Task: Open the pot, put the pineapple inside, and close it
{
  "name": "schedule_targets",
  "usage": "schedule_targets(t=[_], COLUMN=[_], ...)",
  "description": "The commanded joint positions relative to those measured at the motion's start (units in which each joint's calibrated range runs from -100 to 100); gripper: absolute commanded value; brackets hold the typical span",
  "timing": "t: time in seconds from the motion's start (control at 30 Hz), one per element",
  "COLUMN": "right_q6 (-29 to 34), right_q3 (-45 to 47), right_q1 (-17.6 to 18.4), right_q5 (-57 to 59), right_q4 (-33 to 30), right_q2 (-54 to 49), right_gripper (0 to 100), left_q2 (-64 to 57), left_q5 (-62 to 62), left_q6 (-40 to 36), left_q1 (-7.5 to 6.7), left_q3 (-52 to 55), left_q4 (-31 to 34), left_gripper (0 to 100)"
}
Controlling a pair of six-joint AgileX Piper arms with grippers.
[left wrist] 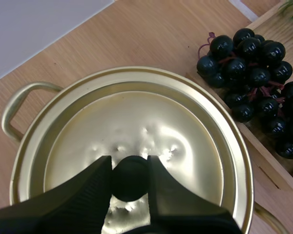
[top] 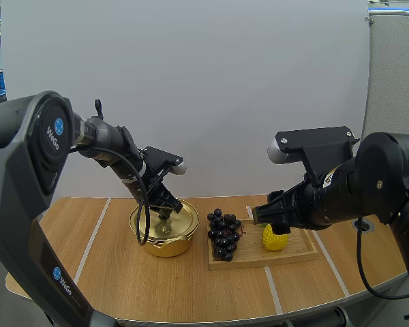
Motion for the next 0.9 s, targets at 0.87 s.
schedule_targets(t=[0.87], right_q6=[-0.2], right_q3=[-0.7], right_q1=[0.0], right_q5=[-1.0], right_q4=[-0.3], right_q2=[-0.1], right_gripper=[100], left_q2=[-38.2], left_q5=[-20.0], left_q6=[-0.2], left_q1=[-0.19], left_q3=[-24.1], left_q4=[-0.8], left_gripper=[1])
